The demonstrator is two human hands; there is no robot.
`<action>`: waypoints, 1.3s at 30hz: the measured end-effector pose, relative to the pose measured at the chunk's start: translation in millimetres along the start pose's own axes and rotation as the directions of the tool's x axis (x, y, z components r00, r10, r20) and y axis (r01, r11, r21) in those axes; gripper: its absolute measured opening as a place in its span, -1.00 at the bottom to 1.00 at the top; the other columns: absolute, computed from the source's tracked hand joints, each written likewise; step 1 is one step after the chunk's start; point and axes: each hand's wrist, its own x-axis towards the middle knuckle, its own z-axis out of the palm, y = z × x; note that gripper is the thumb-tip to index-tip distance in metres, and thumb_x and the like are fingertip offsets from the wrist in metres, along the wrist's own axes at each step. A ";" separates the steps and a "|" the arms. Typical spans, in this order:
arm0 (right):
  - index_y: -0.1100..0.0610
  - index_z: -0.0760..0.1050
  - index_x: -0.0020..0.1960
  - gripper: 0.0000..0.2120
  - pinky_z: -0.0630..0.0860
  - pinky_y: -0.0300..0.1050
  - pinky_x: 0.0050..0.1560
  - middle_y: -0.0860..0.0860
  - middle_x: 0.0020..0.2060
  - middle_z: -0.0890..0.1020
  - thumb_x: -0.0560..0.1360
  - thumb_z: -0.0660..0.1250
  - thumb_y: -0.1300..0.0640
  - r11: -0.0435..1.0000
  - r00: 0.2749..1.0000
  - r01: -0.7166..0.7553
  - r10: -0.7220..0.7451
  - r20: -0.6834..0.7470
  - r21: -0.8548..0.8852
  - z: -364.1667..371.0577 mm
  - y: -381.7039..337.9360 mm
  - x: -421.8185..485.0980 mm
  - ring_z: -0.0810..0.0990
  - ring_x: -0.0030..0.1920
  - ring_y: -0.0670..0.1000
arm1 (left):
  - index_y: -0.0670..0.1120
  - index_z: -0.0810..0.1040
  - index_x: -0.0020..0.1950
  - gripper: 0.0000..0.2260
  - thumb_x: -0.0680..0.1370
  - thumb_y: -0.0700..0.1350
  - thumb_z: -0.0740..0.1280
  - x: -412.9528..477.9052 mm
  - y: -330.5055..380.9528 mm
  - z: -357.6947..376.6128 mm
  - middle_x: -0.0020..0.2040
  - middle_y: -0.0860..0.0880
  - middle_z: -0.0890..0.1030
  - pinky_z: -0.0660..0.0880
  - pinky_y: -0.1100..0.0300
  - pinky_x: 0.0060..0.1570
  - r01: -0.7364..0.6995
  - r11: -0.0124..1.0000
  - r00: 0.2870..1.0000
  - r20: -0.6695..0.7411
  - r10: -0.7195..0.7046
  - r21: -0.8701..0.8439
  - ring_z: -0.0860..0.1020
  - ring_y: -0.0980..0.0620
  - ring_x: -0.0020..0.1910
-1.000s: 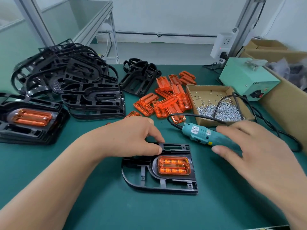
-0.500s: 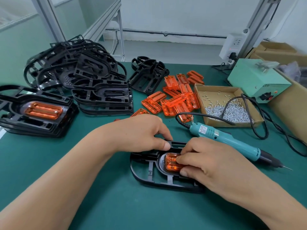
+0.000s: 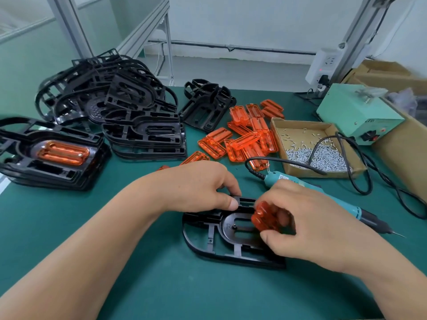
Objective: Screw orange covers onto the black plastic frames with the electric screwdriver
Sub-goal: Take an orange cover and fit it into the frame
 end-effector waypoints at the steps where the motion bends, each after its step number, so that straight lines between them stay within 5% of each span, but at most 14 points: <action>1: -0.26 0.50 0.07 -0.65 0.44 -0.25 -0.08 -0.25 0.00 0.50 0.35 0.30 -0.36 1.000 0.999 -0.008 0.008 -0.040 0.019 2.0 2.6 -0.9 0.53 0.00 -0.16 | 0.20 0.67 0.23 -0.78 0.61 0.17 0.42 -0.2 -0.1 -0.1 -0.01 0.17 0.56 0.47 0.16 0.08 0.003 1.000 1.000 0.001 -0.003 0.000 0.51 0.26 0.02; 4: -0.25 0.52 0.16 -0.64 0.51 -0.26 -0.22 -0.13 -0.14 0.65 0.38 0.45 -0.18 0.950 0.988 -0.055 0.096 -0.119 0.306 3.6 7.0 -1.5 0.63 -0.20 -0.05 | 0.21 0.66 0.24 -0.77 0.61 0.18 0.41 -0.6 0.1 -0.4 0.00 0.16 0.57 0.51 0.10 0.14 0.011 1.000 1.000 0.010 -0.011 -0.005 0.53 0.22 0.03; 6: -0.25 0.55 0.19 -0.63 0.59 -0.15 -0.30 0.03 -0.18 0.70 0.43 0.51 -0.01 0.786 0.978 -0.035 0.153 -0.139 0.617 5.2 7.2 -1.3 0.69 -0.27 0.07 | 0.20 0.66 0.24 -0.77 0.61 0.17 0.41 -1.0 0.4 -0.8 -0.01 0.10 0.58 0.52 0.10 0.12 0.018 1.000 1.000 0.015 -0.018 -0.015 0.54 0.20 0.01; 8: -0.17 0.62 0.08 -0.78 0.58 -0.12 -0.37 0.11 -0.24 0.71 0.50 0.52 0.09 0.681 0.959 0.001 0.208 -0.194 0.733 12.9 6.0 -0.1 0.70 -0.32 0.10 | 0.18 0.66 0.24 -0.77 0.61 0.17 0.41 -1.0 0.4 -0.9 -0.03 0.07 0.59 0.51 0.12 0.07 0.019 1.000 1.000 0.012 -0.018 -0.016 0.55 0.18 -0.03; 10: -0.08 0.63 -0.03 -0.94 0.52 -0.23 -0.35 0.02 -0.33 0.70 0.52 0.49 0.01 0.739 0.933 -0.019 0.255 -0.253 0.674 25.6 4.6 0.8 0.64 -0.38 -0.03 | 0.18 0.66 0.23 -0.78 0.61 0.18 0.41 -1.3 1.1 -1.0 -0.04 0.05 0.59 0.51 0.11 0.03 0.019 1.000 1.000 0.011 -0.019 -0.013 0.55 0.17 -0.06; 13: -0.07 0.63 -0.03 -0.83 0.41 -0.25 -0.30 -0.08 -0.36 0.62 0.48 0.46 -0.14 0.850 0.919 -0.087 0.270 -0.287 0.520 42.7 4.4 -1.4 0.48 -0.37 -0.17 | 0.19 0.66 0.20 -0.79 0.61 0.18 0.40 -1.5 1.8 -1.3 -0.02 0.05 0.61 0.55 0.03 0.10 0.017 1.000 1.000 0.013 -0.017 -0.018 0.57 0.13 -0.02; 16: -0.26 0.57 0.18 -0.74 0.47 -0.16 -0.18 -0.09 -0.29 0.61 0.54 0.50 -0.05 0.847 0.926 -0.103 0.274 -0.262 0.521 43.0 7.9 -4.7 0.53 -0.32 -0.09 | 0.19 0.66 0.19 -0.80 0.61 0.18 0.41 -2.0 1.8 -0.8 -0.02 0.02 0.63 0.55 -0.02 0.11 0.015 1.000 1.000 0.012 -0.015 -0.026 0.59 0.10 -0.01; 20: -0.29 0.55 0.29 -0.59 0.52 0.00 -0.14 -0.03 -0.26 0.63 0.45 0.40 -0.27 0.824 0.939 -0.073 0.247 -0.240 0.562 40.3 9.7 -8.1 0.55 -0.31 -0.09 | 0.20 0.66 0.20 -0.80 0.61 0.18 0.41 -1.8 1.2 -0.3 -0.02 0.07 0.61 0.54 0.04 0.12 0.022 0.999 1.000 0.012 -0.022 -0.032 0.56 0.17 -0.02; 22: -0.31 0.55 0.28 -0.54 0.50 -0.09 -0.15 -0.04 -0.25 0.65 0.41 0.39 -0.38 0.825 0.942 -0.063 0.235 -0.239 0.562 40.8 7.6 -8.7 0.56 -0.31 -0.11 | 0.20 0.66 0.20 -0.80 0.61 0.18 0.41 -1.8 0.7 -0.4 -0.05 0.09 0.58 0.52 0.10 0.06 0.019 0.999 1.000 0.013 -0.019 -0.037 0.54 0.21 -0.05; 28: -0.35 0.41 0.20 -0.41 0.43 -0.23 -0.18 -0.30 -0.10 0.58 0.33 0.16 -0.66 0.975 0.965 -0.166 0.191 -0.180 0.145 32.2 1.0 -14.0 0.58 -0.07 -0.14 | 0.19 0.65 0.22 -0.79 0.62 0.17 0.40 -2.3 1.4 -1.7 -0.02 0.16 0.57 0.50 0.16 0.11 0.008 1.000 1.000 0.016 -0.008 -0.022 0.52 0.25 0.00; 32: -0.23 0.58 0.19 -0.40 0.52 -0.07 -0.13 -0.23 -0.09 0.50 0.42 0.14 -0.60 0.991 0.960 -0.114 0.093 -0.263 -0.066 28.6 -2.8 -17.8 0.54 -0.11 -0.12 | 0.18 0.66 0.22 -0.80 0.62 0.16 0.40 -2.1 0.4 -1.7 -0.04 0.18 0.56 0.46 0.23 0.02 0.001 1.000 1.000 0.015 0.000 -0.014 0.51 0.30 -0.01; 39: -0.11 0.65 0.19 -0.66 0.46 -0.19 0.09 -0.26 0.10 0.49 0.57 0.30 -0.27 1.000 0.959 0.019 -0.020 -0.283 -0.008 30.7 -2.9 -20.5 0.55 0.08 -0.16 | 0.24 0.64 0.23 -0.79 0.62 0.19 0.38 -1.7 -1.3 -0.5 -0.04 0.18 0.54 0.45 0.21 0.00 0.001 1.000 1.000 0.011 -0.001 0.009 0.50 0.30 -0.05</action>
